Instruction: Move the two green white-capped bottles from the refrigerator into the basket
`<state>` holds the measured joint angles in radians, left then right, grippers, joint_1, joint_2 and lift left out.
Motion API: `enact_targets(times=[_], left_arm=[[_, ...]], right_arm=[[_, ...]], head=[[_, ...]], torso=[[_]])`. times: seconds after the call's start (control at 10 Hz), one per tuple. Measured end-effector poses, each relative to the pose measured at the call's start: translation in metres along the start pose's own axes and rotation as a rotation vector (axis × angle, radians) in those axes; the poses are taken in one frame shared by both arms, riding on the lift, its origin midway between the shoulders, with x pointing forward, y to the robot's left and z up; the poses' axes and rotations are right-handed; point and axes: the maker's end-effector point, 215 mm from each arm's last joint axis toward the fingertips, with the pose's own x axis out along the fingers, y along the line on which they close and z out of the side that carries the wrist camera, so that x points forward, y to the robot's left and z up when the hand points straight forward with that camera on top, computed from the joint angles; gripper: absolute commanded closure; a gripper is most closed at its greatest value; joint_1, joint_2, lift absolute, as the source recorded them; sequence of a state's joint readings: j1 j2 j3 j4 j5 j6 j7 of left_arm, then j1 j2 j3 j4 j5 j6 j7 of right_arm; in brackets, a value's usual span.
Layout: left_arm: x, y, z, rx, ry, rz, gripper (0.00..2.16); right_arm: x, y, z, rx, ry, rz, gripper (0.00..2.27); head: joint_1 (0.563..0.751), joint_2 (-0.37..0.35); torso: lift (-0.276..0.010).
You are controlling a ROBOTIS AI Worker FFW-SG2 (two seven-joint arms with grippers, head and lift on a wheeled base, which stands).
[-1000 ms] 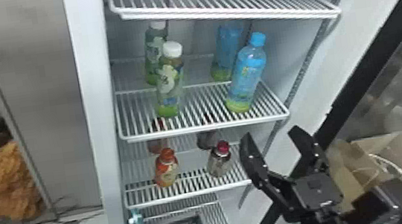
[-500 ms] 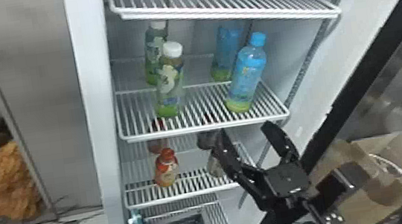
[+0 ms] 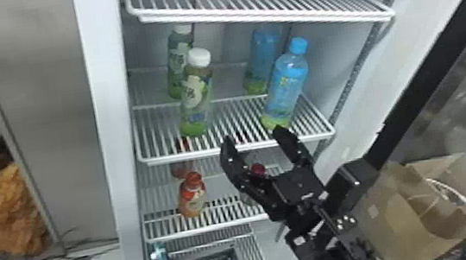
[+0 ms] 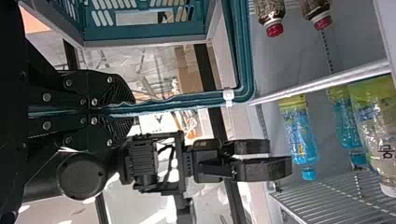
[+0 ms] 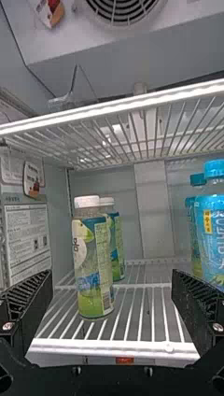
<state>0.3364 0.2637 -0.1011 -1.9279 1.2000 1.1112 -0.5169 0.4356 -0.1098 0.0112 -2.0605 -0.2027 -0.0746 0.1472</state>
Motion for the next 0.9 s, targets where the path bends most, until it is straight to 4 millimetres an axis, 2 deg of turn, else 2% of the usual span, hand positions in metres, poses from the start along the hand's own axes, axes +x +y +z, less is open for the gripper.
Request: enact_targets(times=[0.3,0.7,0.9], left_arm=[[0.0,0.002,-0.001,-0.002,0.003,0.008,1.18],[0.002,0.004,-0.005,-0.008,0.017,0.009,1.18],[0.002,0.003,-0.004,-0.007,0.014,0.009,1.18]], right_arm=[[0.028,-0.002,-0.008,-0.05,0.042,0.013,0.09],[0.069,-0.008,-0.029,-0.08,0.071,0.018,0.09],[0.091,-0.003,-0.031,-0.088,0.062,0.043,0.08]], head=[[0.695,-0.316],[0.695,-0.301],[0.695,-0.28]], torso=[[-0.004],[-0.004],[-0.004]])
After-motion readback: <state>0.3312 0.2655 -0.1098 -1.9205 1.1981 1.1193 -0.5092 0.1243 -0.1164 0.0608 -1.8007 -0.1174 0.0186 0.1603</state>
